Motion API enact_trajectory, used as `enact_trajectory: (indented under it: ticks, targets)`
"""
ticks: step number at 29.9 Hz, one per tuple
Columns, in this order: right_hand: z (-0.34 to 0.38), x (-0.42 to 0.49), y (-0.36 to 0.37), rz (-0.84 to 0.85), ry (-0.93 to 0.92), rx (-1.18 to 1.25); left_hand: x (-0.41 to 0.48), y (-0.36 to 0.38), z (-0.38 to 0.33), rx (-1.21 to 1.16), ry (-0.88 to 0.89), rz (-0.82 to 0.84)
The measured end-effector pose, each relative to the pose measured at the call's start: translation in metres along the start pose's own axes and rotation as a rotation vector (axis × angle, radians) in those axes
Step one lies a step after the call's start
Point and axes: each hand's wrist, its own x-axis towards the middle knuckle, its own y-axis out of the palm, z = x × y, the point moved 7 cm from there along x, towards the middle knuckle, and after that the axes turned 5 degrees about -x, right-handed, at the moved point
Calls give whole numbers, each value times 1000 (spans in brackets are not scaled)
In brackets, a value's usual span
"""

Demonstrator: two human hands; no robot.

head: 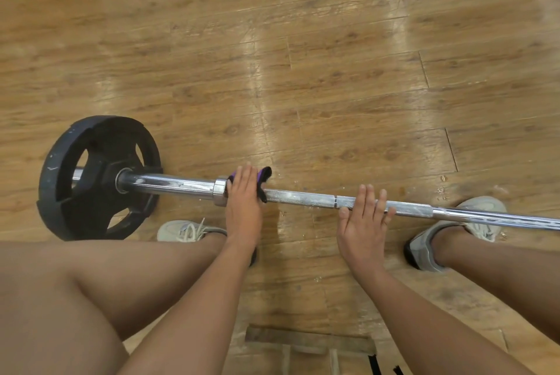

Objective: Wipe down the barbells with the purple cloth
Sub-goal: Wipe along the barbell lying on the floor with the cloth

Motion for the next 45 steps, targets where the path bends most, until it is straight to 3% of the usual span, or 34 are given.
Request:
enact_trajectory:
  ticks: [6,12,17,22,28,35,41,45]
  targets:
    - [0,11,-3,-5,-1,15,-24,15,-9,30,131,45]
    - [4,26,-7,21,-13,27,-1,3,5,56,38,14]
    - [5,41,-10,33,-20,31,8,12,-5,147,190,87]
    - [8,55,-11,57,-30,47,23,9,-1,91,19,-31]
    - [10,71,-12,81,-29,48,22,24,-21,200,141,56]
    - [12,93,-15,201,-19,65,49,19,-17,134,111,-33]
    - [15,114,-17,244,-17,48,70,20,-17,17,-87,-141]
    - [18,125,-19,245,-17,53,65,32,-34,41,22,-80]
